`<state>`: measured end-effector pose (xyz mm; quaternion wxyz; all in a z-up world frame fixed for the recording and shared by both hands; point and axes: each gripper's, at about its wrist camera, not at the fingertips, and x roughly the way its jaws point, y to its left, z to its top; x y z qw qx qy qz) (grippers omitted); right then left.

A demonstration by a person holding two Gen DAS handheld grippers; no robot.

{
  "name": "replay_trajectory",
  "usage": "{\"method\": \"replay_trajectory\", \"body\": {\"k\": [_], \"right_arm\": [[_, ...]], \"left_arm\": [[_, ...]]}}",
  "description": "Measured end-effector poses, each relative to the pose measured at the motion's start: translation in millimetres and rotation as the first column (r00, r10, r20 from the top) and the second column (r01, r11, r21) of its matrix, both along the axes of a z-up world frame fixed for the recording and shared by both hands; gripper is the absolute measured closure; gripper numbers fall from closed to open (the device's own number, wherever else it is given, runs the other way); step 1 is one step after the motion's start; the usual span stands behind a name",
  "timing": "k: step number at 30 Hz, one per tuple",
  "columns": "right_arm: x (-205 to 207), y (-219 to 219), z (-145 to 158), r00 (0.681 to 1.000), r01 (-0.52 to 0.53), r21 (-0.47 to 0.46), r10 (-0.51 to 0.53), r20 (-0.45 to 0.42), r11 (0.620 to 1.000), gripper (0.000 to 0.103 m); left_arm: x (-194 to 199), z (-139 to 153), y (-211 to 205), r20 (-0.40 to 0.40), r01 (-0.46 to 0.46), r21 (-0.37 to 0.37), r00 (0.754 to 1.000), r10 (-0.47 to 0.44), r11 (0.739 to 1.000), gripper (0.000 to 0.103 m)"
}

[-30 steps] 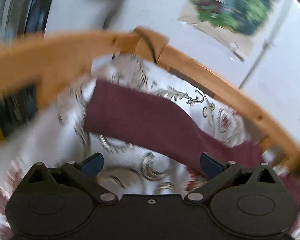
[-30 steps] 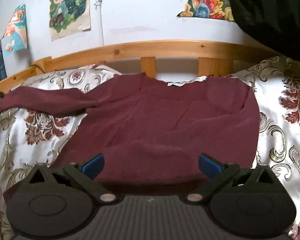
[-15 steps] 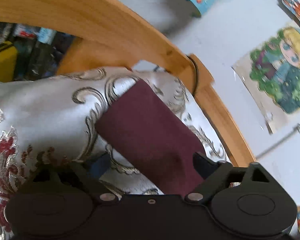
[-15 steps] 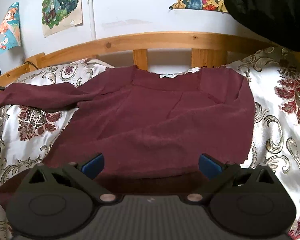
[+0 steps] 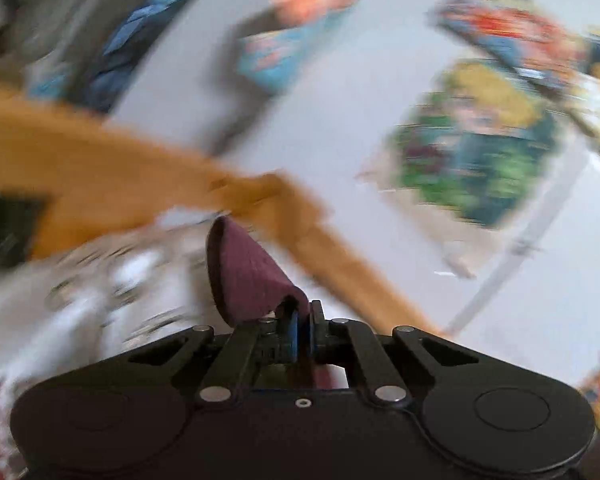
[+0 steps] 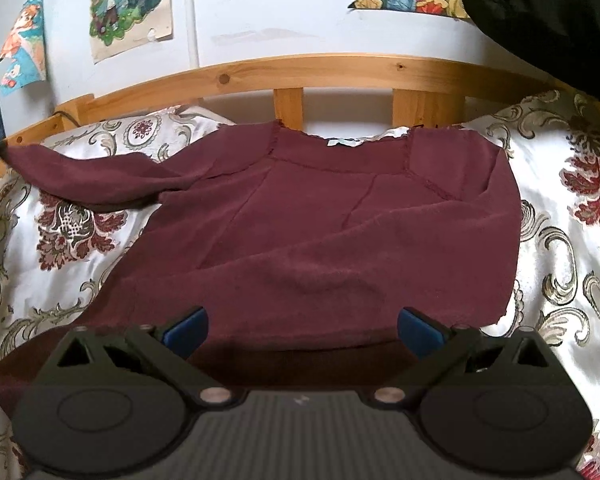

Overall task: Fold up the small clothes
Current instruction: 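Grasp the other sleeve cuff with the left tool and lift it, then fold the held sleeve across the shirt body and open the left tool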

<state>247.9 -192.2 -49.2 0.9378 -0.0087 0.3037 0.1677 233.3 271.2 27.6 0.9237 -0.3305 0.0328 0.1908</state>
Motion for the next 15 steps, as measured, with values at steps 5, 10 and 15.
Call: {"method": "replay_trajectory", "body": {"k": [5,10,15], "right_arm": [[0.9,-2.9,1.4,1.000,0.015,0.020,-0.015,0.009,1.000,0.000],[2.6,-8.6,2.6,0.998,0.053,0.016,-0.053,0.019,0.998,0.000],[6.3,-24.1,6.9,0.992,0.123,0.024,-0.124,0.028,0.992,0.000]], "left_arm": [[8.9,42.4,-59.4,0.105,0.327,0.255,0.926,-0.362,0.910,0.099],[21.2,49.6,-129.2,0.112,0.591,0.313,0.755,-0.647,0.744,0.099],[23.7,25.2,-199.1,0.059,0.759,0.304,0.588,-0.806,0.576,0.099]]}}
